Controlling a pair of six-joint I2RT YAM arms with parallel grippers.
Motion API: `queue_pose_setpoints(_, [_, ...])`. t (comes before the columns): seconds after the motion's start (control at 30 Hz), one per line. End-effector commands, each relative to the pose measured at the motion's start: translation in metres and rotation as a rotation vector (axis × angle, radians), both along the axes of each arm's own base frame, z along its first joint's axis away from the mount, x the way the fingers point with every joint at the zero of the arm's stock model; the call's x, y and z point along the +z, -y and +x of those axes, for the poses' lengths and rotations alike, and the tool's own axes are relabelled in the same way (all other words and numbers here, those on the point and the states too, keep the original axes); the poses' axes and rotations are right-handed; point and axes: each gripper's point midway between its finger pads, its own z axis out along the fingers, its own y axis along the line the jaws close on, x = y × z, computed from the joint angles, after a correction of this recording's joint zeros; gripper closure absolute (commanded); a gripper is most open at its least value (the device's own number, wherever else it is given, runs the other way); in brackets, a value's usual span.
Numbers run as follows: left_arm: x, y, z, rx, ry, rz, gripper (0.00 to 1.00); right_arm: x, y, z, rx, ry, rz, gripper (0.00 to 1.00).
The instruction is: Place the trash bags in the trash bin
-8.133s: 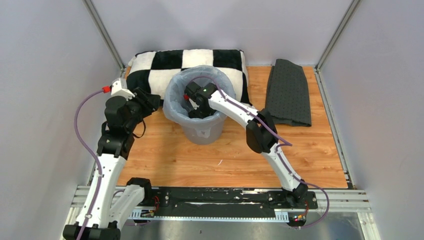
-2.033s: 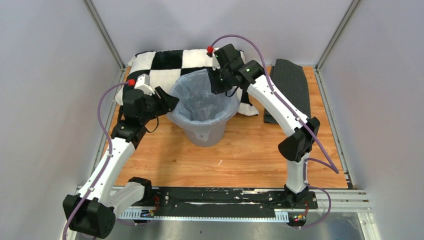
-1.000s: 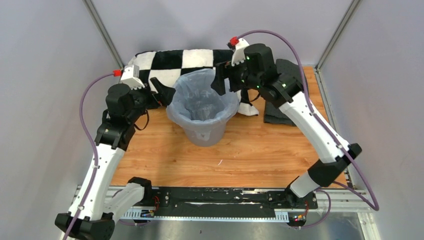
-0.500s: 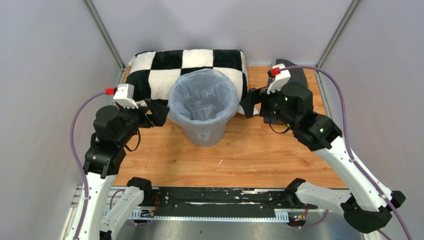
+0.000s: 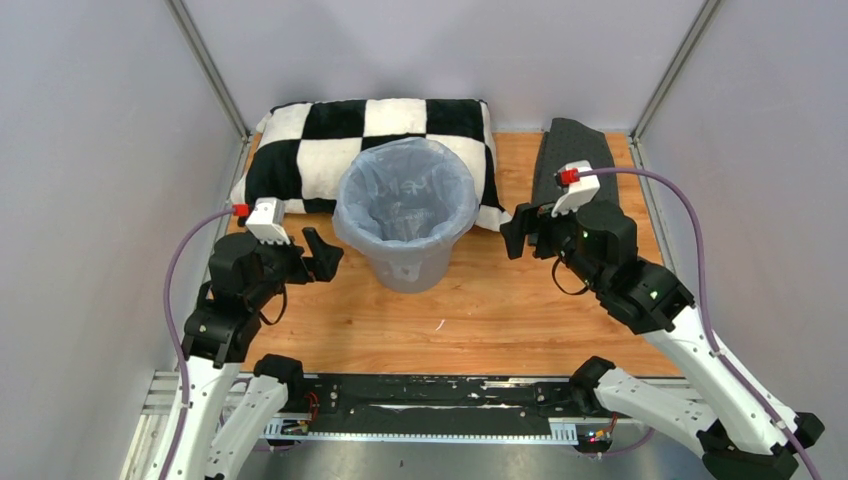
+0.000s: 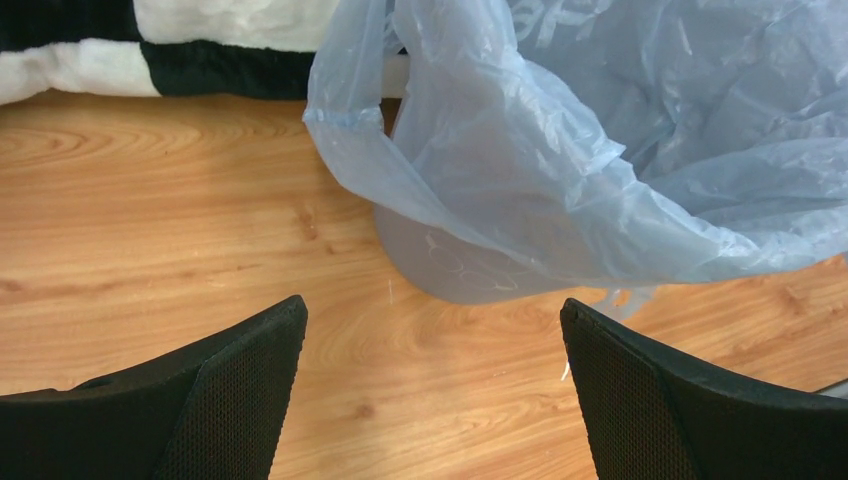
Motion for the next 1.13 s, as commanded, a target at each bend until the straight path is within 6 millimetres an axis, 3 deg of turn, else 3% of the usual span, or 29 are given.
queue_pose_setpoints(0.0, [-0.011, -0.001, -0.002, -0.016, -0.030, 0.031, 0.00, -0.004, 0.003, 0.003, -0.030, 0.003, -0.001, 0.00])
queue_pose_setpoints(1.1, [-0.005, -0.010, 0.007, 0.009, -0.008, 0.098, 0.00, 0.003, -0.003, 0.013, -0.027, 0.015, -0.021, 0.00])
